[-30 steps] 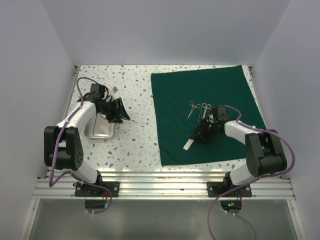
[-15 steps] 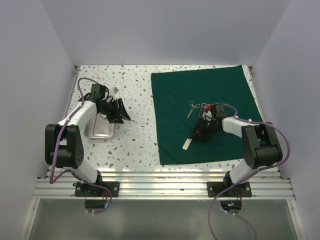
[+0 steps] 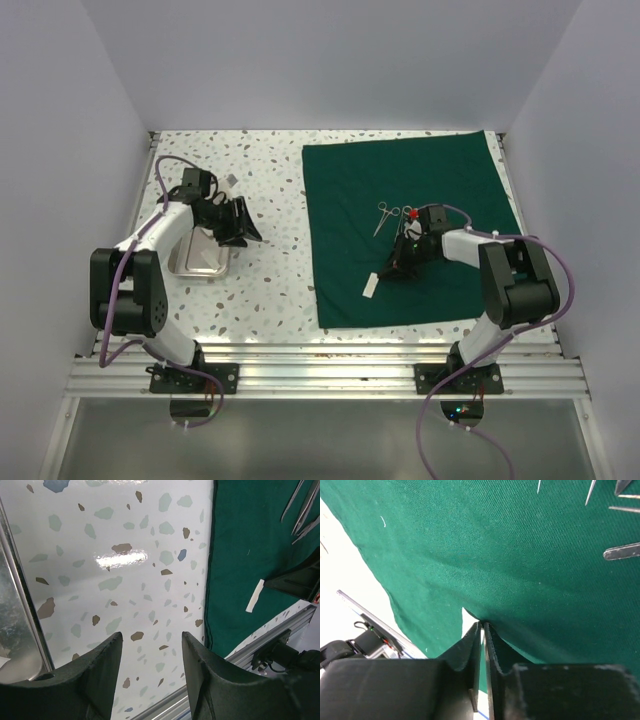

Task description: Prepare the surgical pack

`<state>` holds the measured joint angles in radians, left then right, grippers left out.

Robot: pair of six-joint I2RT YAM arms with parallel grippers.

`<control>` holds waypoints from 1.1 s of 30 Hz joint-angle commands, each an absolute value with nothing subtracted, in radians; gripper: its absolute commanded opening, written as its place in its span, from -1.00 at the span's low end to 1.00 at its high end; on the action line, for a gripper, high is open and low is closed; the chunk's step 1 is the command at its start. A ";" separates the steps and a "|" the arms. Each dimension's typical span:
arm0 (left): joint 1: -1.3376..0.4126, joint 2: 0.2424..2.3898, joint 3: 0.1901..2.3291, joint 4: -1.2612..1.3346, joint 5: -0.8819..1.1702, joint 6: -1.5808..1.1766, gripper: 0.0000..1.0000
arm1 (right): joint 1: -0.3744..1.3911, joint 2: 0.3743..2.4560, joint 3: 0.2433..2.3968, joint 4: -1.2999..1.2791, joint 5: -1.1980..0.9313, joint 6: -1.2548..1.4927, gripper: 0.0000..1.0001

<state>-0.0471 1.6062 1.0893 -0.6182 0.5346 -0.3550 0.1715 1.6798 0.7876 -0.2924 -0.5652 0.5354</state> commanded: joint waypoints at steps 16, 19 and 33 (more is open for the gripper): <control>-0.051 1.612 1.088 -0.577 0.578 -0.350 0.10 | 0.173 1.623 0.910 -0.325 -0.549 0.500 -1.00; -0.052 1.612 1.088 -0.574 0.581 -0.351 0.09 | 0.173 1.629 0.954 -0.354 -0.552 0.471 -1.00; -0.165 1.611 1.083 -0.447 0.759 -0.376 0.22 | 0.173 1.606 1.002 -0.379 -0.604 0.474 -1.00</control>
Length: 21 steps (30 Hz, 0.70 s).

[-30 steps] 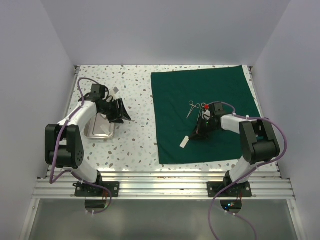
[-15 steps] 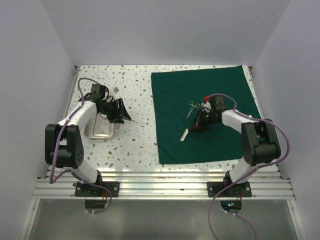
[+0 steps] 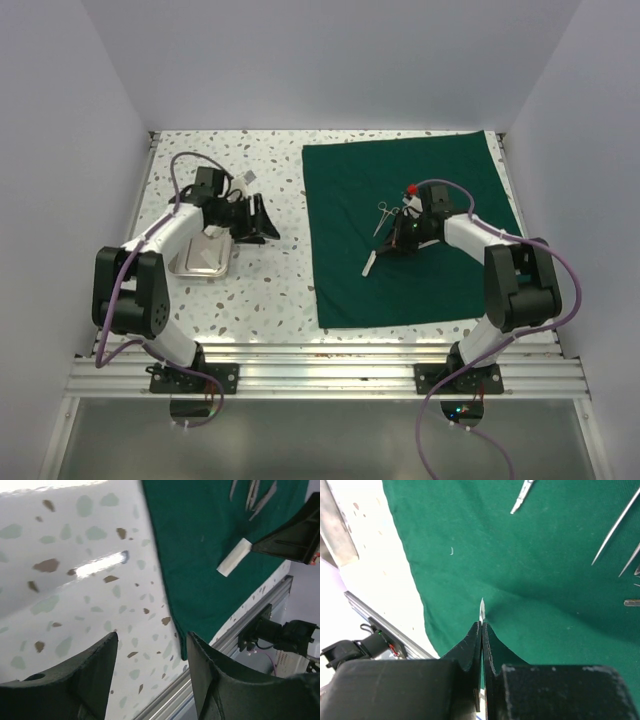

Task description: Prepare the surgical pack

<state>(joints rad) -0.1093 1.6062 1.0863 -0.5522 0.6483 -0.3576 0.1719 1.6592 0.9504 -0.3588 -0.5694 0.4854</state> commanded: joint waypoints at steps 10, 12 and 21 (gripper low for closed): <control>-0.294 1.623 1.098 -0.207 0.850 -0.462 0.48 | 0.190 1.572 1.097 -0.489 -0.687 0.428 -1.00; -0.317 1.628 1.094 -0.181 0.853 -0.477 0.58 | 0.192 1.568 1.107 -0.503 -0.712 0.423 -1.00; -0.360 1.643 1.020 0.198 1.103 -0.632 0.62 | 0.278 1.545 1.219 -0.565 -0.865 0.414 -1.00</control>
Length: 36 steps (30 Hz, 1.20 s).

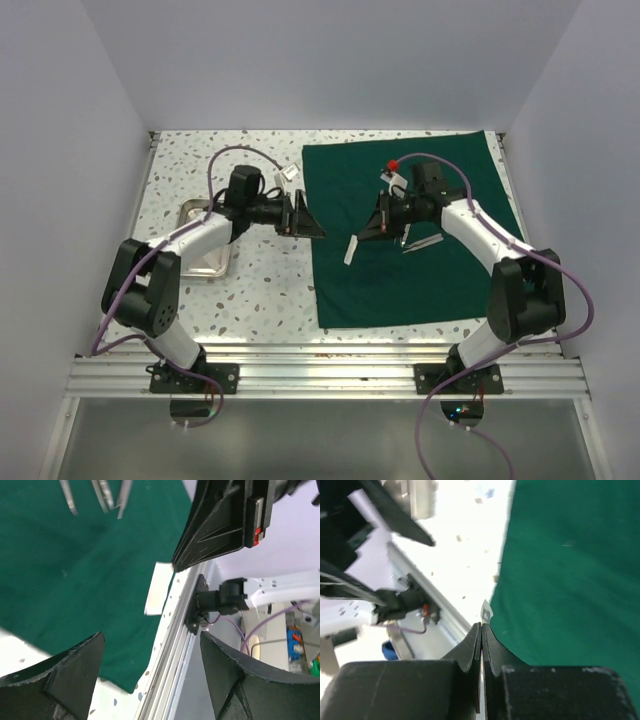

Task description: Prepare the surgical pack

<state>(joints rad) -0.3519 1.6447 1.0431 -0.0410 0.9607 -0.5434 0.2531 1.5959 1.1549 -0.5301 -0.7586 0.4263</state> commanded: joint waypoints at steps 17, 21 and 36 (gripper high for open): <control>-0.437 1.628 0.924 0.673 1.266 -0.866 0.63 | 0.365 1.523 1.341 -0.531 -0.985 0.497 -1.00; -0.440 1.629 0.911 0.712 1.275 -0.891 0.62 | 0.367 1.516 1.348 -0.531 -0.991 0.495 -1.00; -0.469 1.631 0.891 0.775 1.292 -0.974 0.26 | 0.373 1.516 1.342 -0.520 -0.959 0.486 -1.00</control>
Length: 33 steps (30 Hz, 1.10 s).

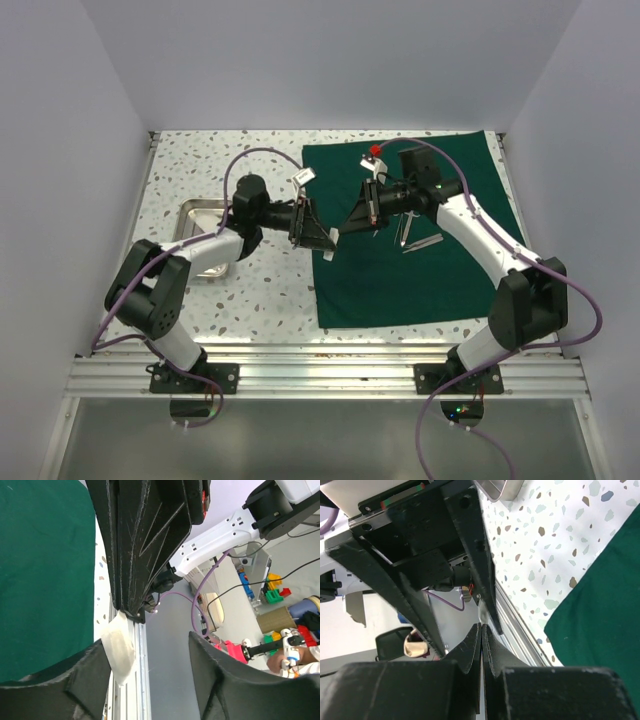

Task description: Prepare the surgical pack

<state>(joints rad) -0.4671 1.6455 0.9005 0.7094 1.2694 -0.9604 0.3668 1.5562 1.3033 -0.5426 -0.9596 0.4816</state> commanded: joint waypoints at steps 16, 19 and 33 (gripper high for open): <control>-0.468 1.641 0.897 0.726 1.292 -0.960 -0.81 | 0.371 1.522 1.347 -0.535 -0.956 0.466 -1.00; -0.448 1.641 0.911 0.620 1.276 -0.872 -0.96 | 0.368 1.534 1.357 -0.564 -0.884 0.480 -0.65; 0.070 1.571 0.974 -0.337 0.867 -0.345 -1.00 | 0.262 1.643 1.402 -0.784 -0.572 0.425 -0.01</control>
